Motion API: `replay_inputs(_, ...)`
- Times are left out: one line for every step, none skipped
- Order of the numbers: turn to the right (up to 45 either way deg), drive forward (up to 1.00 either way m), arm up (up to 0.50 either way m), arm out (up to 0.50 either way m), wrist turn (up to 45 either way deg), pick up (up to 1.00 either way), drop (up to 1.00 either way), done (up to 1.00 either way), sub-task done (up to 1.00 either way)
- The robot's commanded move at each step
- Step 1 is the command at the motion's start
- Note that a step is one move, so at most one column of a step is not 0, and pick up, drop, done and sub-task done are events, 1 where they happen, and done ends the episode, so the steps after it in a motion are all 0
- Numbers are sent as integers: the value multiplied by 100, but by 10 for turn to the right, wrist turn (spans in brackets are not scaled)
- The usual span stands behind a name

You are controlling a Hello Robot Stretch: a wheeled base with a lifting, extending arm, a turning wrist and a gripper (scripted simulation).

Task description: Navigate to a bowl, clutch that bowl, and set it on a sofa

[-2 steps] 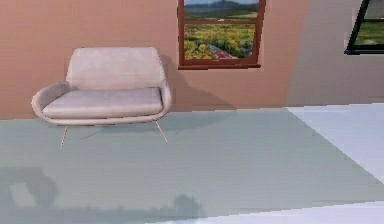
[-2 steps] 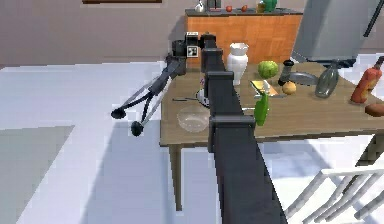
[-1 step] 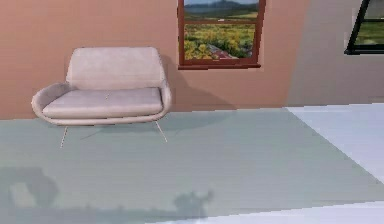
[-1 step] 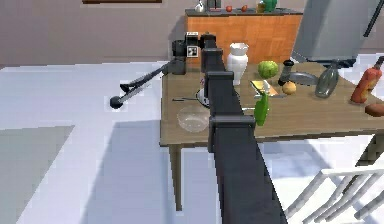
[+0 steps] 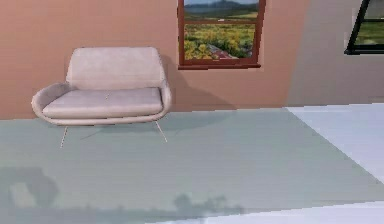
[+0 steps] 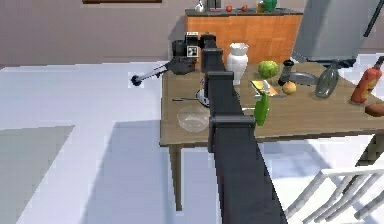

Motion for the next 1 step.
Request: replay_inputs(0, 0, 0, 0, 450, 0, 0, 0, 0)
